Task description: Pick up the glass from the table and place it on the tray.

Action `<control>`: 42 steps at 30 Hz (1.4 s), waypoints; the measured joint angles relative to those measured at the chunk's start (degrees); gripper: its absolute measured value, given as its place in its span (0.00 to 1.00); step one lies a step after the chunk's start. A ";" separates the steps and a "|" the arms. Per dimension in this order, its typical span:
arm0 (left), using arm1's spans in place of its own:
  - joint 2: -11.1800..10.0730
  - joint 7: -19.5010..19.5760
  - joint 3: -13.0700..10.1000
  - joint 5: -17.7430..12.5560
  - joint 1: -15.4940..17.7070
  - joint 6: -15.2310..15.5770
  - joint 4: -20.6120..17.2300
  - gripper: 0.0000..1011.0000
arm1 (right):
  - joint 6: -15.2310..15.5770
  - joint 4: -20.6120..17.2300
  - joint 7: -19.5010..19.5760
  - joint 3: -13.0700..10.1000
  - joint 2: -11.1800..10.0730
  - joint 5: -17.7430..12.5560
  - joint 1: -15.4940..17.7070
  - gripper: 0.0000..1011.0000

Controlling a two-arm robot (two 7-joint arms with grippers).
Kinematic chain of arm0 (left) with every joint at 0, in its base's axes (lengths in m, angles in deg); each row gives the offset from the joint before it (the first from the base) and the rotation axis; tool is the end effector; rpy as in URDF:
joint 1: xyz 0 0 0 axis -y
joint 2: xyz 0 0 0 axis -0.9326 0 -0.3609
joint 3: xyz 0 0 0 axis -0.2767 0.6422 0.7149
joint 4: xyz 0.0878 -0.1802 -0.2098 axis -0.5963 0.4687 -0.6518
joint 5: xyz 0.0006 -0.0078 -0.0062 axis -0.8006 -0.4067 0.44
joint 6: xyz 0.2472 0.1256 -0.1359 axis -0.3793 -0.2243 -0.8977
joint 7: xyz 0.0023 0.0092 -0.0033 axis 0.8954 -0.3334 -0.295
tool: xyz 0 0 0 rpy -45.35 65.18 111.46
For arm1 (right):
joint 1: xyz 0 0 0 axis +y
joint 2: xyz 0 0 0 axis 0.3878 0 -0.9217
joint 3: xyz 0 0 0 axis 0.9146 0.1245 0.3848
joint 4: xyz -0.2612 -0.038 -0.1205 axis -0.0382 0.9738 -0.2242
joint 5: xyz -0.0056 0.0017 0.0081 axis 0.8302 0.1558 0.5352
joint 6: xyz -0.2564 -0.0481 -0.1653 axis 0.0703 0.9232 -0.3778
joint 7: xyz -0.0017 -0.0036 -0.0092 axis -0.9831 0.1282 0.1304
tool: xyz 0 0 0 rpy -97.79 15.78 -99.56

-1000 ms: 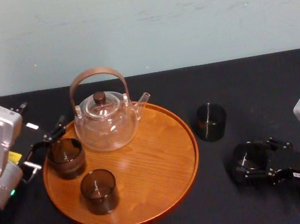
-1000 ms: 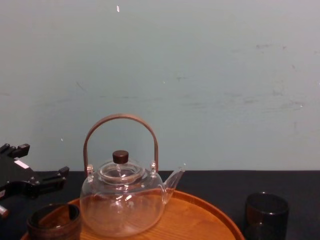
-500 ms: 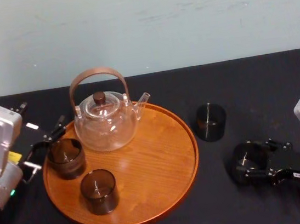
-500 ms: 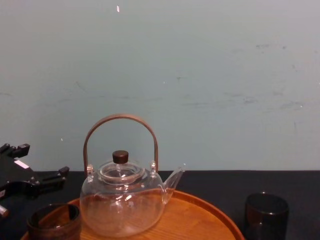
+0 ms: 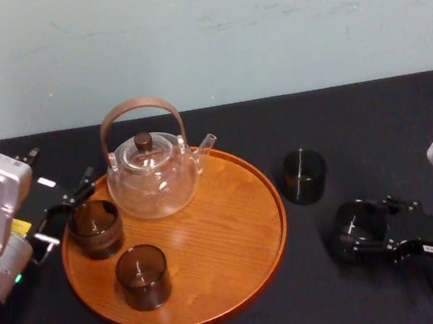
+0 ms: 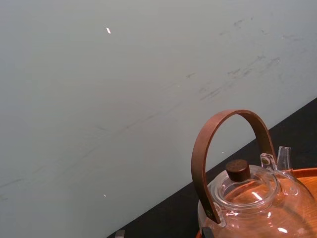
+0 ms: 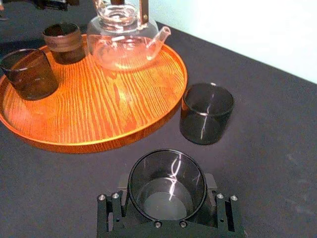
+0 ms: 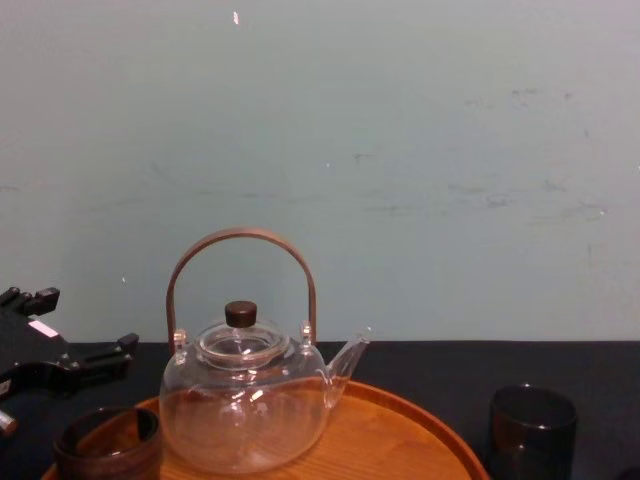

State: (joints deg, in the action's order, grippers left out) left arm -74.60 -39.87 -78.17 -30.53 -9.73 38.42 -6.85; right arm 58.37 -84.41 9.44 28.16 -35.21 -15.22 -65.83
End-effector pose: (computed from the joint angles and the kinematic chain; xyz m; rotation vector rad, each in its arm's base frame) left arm 0.3581 0.0827 -0.3023 0.3045 -0.2849 1.2480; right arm 0.3073 -0.1145 -0.2777 -0.4291 0.1402 -0.7827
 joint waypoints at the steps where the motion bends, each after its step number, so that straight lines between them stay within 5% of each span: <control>1: 0.00 0.00 0.00 0.00 0.00 0.00 0.00 0.99 | -0.06 -0.10 -0.08 0.00 -0.05 -0.01 -0.11 0.89; 16: 0.00 0.00 -0.01 0.00 0.00 0.00 0.00 0.99 | -1.77 -0.74 -3.10 2.45 0.41 0.14 -5.63 0.89; 42: 0.00 0.00 0.00 0.00 0.00 0.00 0.00 0.99 | -3.83 5.50 -7.35 12.74 7.40 2.85 -17.55 0.89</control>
State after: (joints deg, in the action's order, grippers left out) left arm -74.60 -39.87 -78.17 -30.53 -9.73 38.42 -6.85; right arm 54.54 -78.91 2.10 40.90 -27.81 -12.37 -83.39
